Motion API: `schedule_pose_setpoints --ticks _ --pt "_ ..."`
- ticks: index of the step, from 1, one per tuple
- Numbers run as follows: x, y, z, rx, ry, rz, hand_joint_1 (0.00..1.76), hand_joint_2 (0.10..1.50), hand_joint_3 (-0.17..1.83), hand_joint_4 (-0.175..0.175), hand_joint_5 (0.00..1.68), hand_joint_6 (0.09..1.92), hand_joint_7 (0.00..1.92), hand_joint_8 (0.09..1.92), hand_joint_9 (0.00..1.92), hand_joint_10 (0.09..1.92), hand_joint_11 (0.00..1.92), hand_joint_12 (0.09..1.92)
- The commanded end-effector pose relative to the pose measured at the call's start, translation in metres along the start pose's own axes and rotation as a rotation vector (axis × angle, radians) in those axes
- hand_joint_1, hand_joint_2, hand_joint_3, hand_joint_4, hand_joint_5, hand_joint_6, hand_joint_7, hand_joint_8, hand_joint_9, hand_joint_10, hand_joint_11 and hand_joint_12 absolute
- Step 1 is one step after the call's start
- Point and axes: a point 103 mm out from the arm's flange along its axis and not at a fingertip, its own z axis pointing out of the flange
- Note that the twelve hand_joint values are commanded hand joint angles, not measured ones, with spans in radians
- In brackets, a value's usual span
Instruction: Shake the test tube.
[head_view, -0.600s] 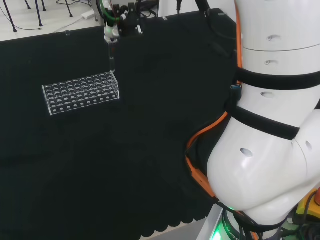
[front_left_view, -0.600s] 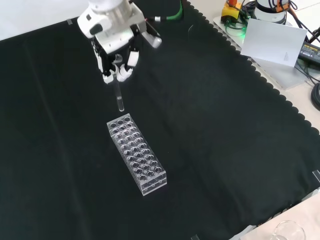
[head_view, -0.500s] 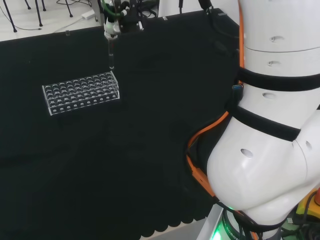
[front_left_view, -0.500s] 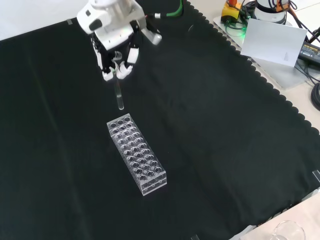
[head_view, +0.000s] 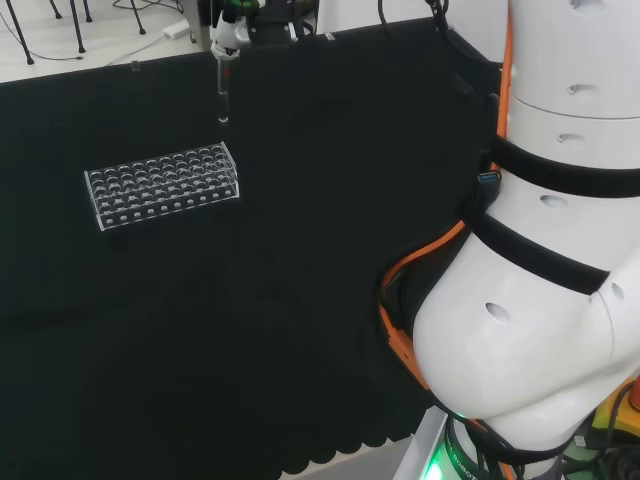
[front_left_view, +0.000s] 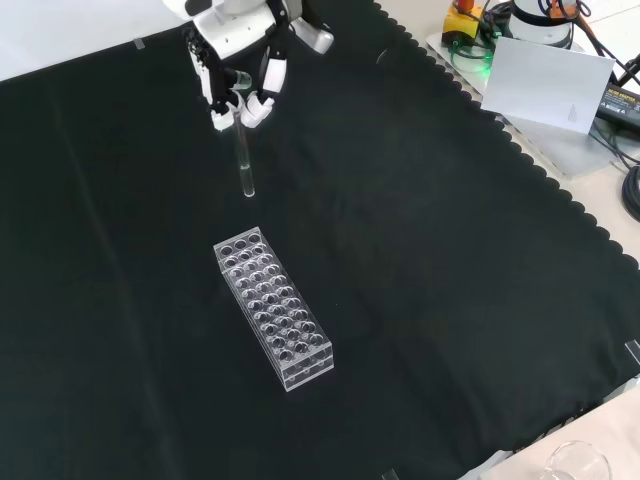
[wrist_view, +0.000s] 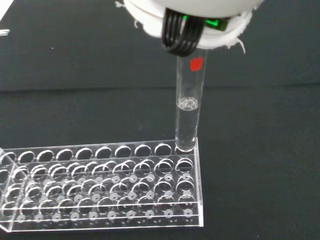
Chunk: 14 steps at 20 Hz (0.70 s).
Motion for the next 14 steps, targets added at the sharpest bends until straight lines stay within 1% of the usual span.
schedule_pose_setpoints --ticks 1,5,7,10,12,14 --pt "0.041 -0.007 0.004 0.024 0.068 -0.043 1.34 0.71 0.50 -0.175 1.39 0.09 1.45 0.54 1.61 0.94 1.42 1.13" --pt "0.080 -0.018 0.005 0.042 0.111 -0.114 1.34 0.70 0.50 -0.175 1.40 0.09 1.45 0.54 1.61 0.94 1.42 1.13" --pt "0.095 -0.022 0.005 0.054 0.136 -0.145 1.34 0.70 0.50 -0.175 1.40 0.09 1.45 0.54 1.61 0.94 1.42 1.13" --pt "0.117 -0.030 0.005 0.055 0.135 -0.187 1.34 0.70 0.51 -0.175 1.40 0.09 1.45 0.54 1.61 0.94 1.42 1.13" --pt "0.122 -0.031 0.005 0.044 0.113 -0.197 1.34 0.70 0.51 -0.175 1.40 0.09 1.45 0.54 1.61 0.94 1.42 1.13" --pt "0.113 -0.028 0.005 0.031 0.083 -0.181 1.34 0.70 0.51 -0.175 1.40 0.09 1.45 0.54 1.61 0.94 1.42 1.13"
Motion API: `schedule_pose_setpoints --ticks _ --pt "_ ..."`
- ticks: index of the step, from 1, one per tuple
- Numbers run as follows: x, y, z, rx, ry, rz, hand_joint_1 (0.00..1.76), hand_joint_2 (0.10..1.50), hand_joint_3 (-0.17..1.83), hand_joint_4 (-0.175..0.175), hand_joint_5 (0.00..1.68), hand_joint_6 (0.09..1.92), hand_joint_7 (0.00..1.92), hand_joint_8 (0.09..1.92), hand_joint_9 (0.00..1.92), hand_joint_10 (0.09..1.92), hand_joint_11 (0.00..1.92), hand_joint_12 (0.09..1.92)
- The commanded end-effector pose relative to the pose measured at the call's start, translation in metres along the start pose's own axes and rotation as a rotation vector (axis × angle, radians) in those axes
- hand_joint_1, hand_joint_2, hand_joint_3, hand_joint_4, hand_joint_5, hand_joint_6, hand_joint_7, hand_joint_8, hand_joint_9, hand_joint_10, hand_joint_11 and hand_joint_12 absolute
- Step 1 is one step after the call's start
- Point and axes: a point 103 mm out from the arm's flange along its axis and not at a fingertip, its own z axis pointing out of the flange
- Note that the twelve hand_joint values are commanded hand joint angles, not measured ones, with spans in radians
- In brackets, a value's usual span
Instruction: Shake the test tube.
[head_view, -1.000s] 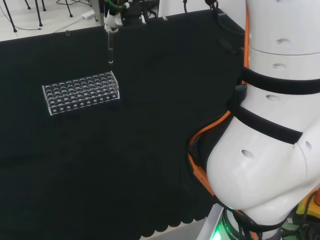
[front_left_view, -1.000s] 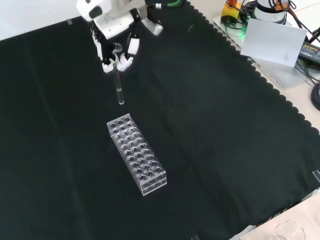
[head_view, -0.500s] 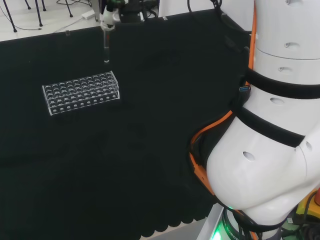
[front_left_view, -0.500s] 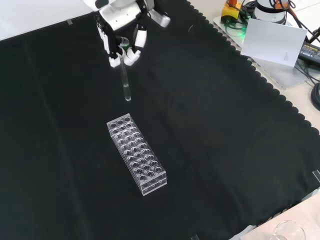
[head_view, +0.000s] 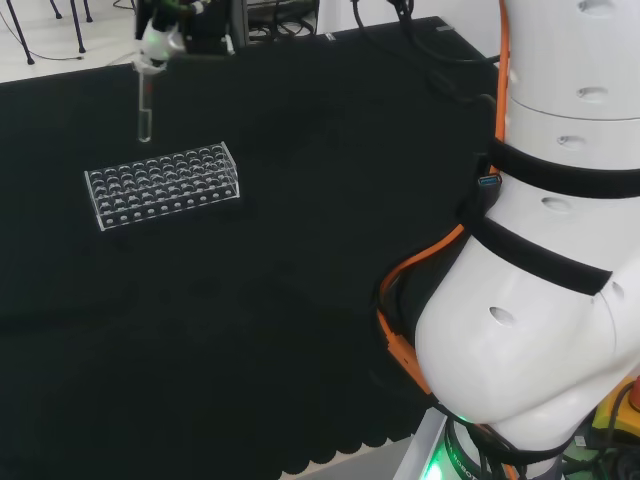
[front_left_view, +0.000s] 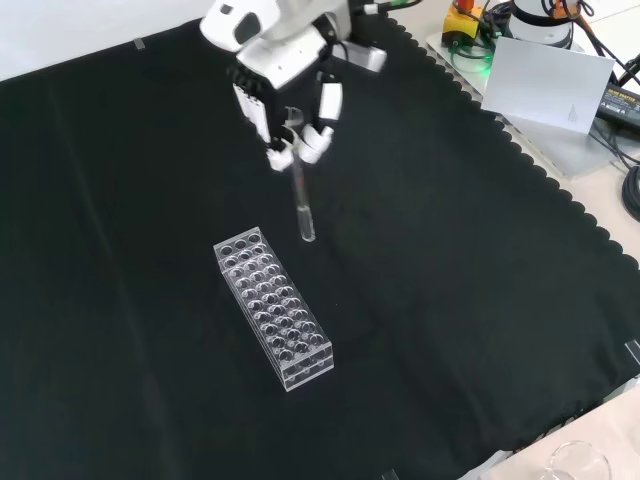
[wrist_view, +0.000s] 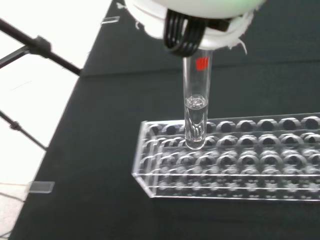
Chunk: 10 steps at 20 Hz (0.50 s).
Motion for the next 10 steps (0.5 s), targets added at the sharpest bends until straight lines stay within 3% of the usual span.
schedule_pose_setpoints --ticks 1,5,7,10 --pt "-0.004 0.000 -0.002 -0.023 -0.066 0.004 1.34 0.70 0.51 -0.175 1.40 0.09 1.45 0.54 1.61 0.94 1.42 1.13" --pt "-0.067 0.000 -0.020 -0.071 -0.150 0.128 1.34 0.70 0.51 -0.175 1.40 0.09 1.45 0.54 1.61 0.94 1.42 1.13" --pt "-0.112 -0.008 -0.036 -0.098 -0.187 0.214 1.34 0.70 0.51 -0.175 1.40 0.09 1.45 0.54 1.61 0.94 1.42 1.13" --pt "-0.159 -0.011 -0.051 -0.127 -0.242 0.331 1.34 0.70 0.51 -0.175 1.40 0.09 1.45 0.54 1.61 0.94 1.42 1.13"
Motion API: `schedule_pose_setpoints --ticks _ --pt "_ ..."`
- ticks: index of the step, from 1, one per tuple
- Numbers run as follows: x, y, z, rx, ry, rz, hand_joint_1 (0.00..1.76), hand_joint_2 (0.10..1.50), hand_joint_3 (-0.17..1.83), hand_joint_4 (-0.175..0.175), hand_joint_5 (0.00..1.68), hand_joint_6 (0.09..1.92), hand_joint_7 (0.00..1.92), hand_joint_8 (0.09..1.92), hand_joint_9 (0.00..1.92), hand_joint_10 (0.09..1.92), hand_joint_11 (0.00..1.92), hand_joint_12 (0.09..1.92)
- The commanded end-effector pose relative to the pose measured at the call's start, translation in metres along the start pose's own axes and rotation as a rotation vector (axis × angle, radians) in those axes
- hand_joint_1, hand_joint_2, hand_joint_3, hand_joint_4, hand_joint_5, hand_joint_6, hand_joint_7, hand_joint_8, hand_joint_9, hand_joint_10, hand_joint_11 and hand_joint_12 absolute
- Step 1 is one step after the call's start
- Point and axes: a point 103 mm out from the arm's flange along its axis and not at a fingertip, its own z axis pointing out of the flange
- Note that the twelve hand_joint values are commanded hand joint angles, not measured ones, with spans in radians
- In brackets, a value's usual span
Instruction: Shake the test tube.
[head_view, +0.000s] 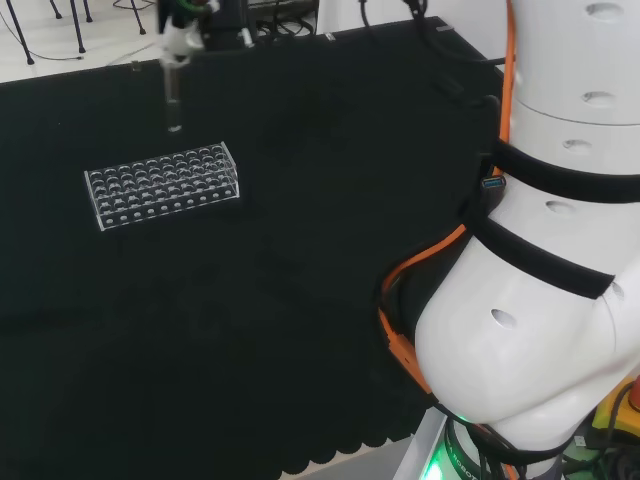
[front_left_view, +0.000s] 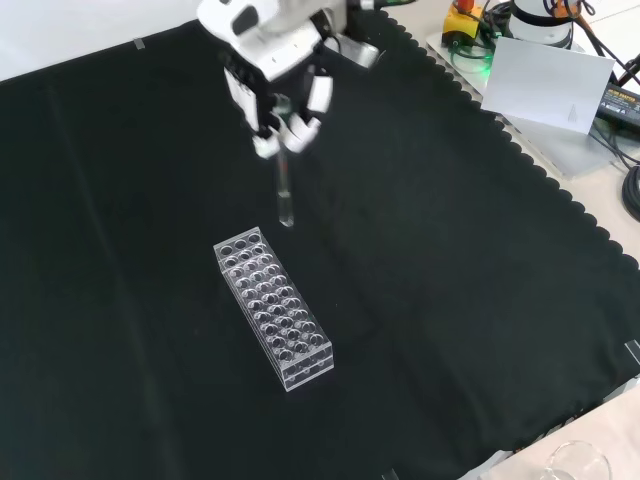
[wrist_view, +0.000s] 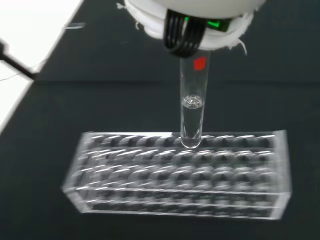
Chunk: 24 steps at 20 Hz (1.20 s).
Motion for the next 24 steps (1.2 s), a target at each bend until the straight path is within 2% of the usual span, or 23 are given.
schedule_pose_setpoints --ticks 1,3,5,9,13,19,23,24 --pt "-0.123 0.000 -0.026 -0.074 -0.133 0.266 1.34 0.70 0.51 -0.175 1.40 0.09 1.45 0.54 1.61 0.94 1.42 1.13" --pt "-0.137 -0.001 -0.031 -0.086 -0.167 0.309 1.34 0.70 0.51 -0.175 1.40 0.09 1.45 0.54 1.61 0.94 1.42 1.13" --pt "-0.144 -0.002 -0.036 -0.090 -0.156 0.320 1.34 0.70 0.51 -0.175 1.40 0.09 1.45 0.54 1.61 0.94 1.42 1.13" --pt "-0.128 0.000 -0.037 -0.090 -0.115 0.271 1.34 0.70 0.52 -0.175 1.41 0.09 1.45 0.54 1.61 0.94 1.42 1.13" --pt "-0.075 0.004 -0.030 -0.072 -0.061 0.195 1.34 0.70 0.52 -0.175 1.41 0.09 1.45 0.54 1.61 0.94 1.42 1.13" --pt "0.008 0.003 -0.014 -0.009 0.082 0.057 1.34 0.69 0.52 -0.175 1.41 0.09 1.45 0.54 1.61 0.94 1.42 1.13" --pt "0.060 -0.006 -0.007 0.029 0.120 -0.063 1.34 0.69 0.52 -0.175 1.41 0.09 1.45 0.54 1.61 0.94 1.42 1.13" --pt "0.065 -0.007 -0.007 0.034 0.124 -0.076 1.34 0.69 0.52 -0.175 1.41 0.09 1.45 0.54 1.61 0.94 1.41 1.13"
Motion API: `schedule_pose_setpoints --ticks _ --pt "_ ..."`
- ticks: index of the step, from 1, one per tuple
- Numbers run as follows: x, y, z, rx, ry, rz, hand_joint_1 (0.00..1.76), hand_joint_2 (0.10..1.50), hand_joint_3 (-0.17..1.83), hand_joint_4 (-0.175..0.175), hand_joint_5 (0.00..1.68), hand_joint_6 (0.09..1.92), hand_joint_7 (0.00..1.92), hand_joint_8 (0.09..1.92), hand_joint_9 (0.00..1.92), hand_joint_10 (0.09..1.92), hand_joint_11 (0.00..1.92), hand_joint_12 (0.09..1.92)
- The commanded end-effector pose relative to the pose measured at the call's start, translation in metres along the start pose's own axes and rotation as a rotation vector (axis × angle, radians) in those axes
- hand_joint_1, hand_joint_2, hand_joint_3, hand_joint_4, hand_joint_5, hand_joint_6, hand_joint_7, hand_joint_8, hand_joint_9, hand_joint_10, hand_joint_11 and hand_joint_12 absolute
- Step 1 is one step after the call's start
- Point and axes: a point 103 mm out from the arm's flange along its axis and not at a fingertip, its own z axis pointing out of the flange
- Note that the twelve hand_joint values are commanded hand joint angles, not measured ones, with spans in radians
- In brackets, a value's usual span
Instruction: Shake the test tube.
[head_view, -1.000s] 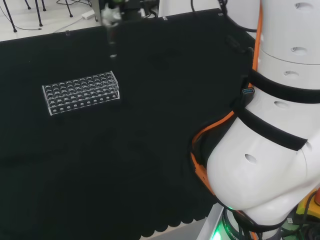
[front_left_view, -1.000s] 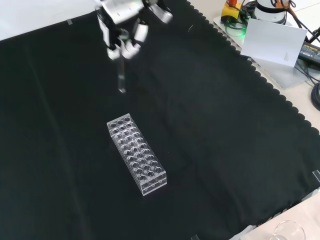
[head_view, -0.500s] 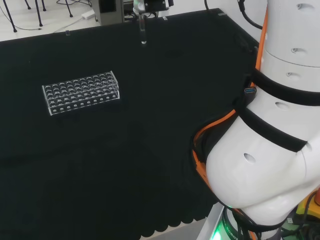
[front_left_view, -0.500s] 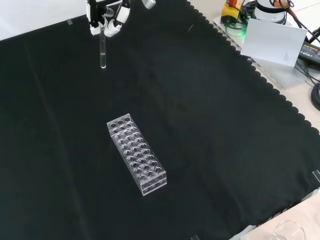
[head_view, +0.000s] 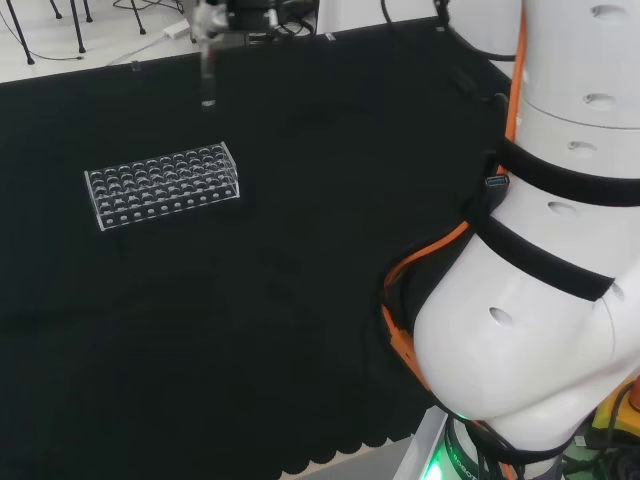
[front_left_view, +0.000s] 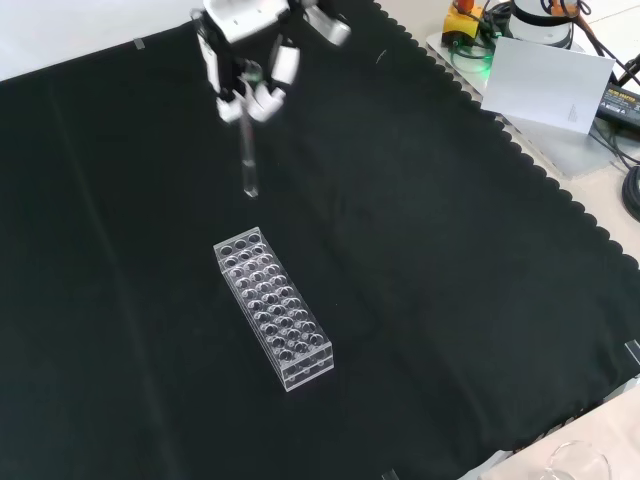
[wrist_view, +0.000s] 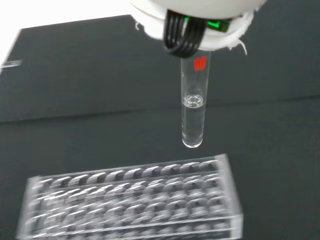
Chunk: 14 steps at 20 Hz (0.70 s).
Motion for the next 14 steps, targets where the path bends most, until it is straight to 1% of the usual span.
schedule_pose_setpoints --ticks 1,3,4,6,7,8,10,12,14 --pt "0.086 -0.025 0.018 0.072 0.079 -0.193 1.34 0.69 0.52 -0.175 1.41 0.09 1.45 0.54 1.61 0.94 1.41 1.13" --pt "0.112 -0.035 0.022 0.080 0.070 -0.239 1.34 0.69 0.52 -0.175 1.41 0.09 1.45 0.54 1.61 0.94 1.41 1.13" --pt "0.121 -0.037 0.024 0.083 0.063 -0.259 1.34 0.69 0.52 -0.175 1.41 0.09 1.45 0.55 1.61 0.94 1.41 1.13" --pt "0.125 -0.037 0.025 0.077 0.047 -0.279 1.34 0.69 0.52 -0.175 1.41 0.09 1.45 0.55 1.61 0.94 1.41 1.13" --pt "0.123 -0.034 0.026 0.076 0.040 -0.277 1.34 0.69 0.52 -0.175 1.41 0.09 1.45 0.55 1.61 0.94 1.41 1.13" --pt "0.115 -0.030 0.026 0.071 0.027 -0.265 1.34 0.69 0.52 -0.175 1.41 0.09 1.45 0.54 1.61 0.94 1.41 1.13" --pt "0.095 -0.021 0.024 0.048 -0.026 -0.232 1.34 0.69 0.52 -0.175 1.41 0.09 1.45 0.54 1.61 0.94 1.41 1.13" --pt "0.069 -0.012 0.022 0.028 -0.085 -0.179 1.34 0.69 0.53 -0.175 1.41 0.09 1.46 0.54 1.61 0.94 1.41 1.13" --pt "0.037 -0.002 0.018 0.021 -0.128 -0.117 1.34 0.69 0.53 -0.175 1.41 0.09 1.46 0.54 1.61 0.95 1.41 1.13"
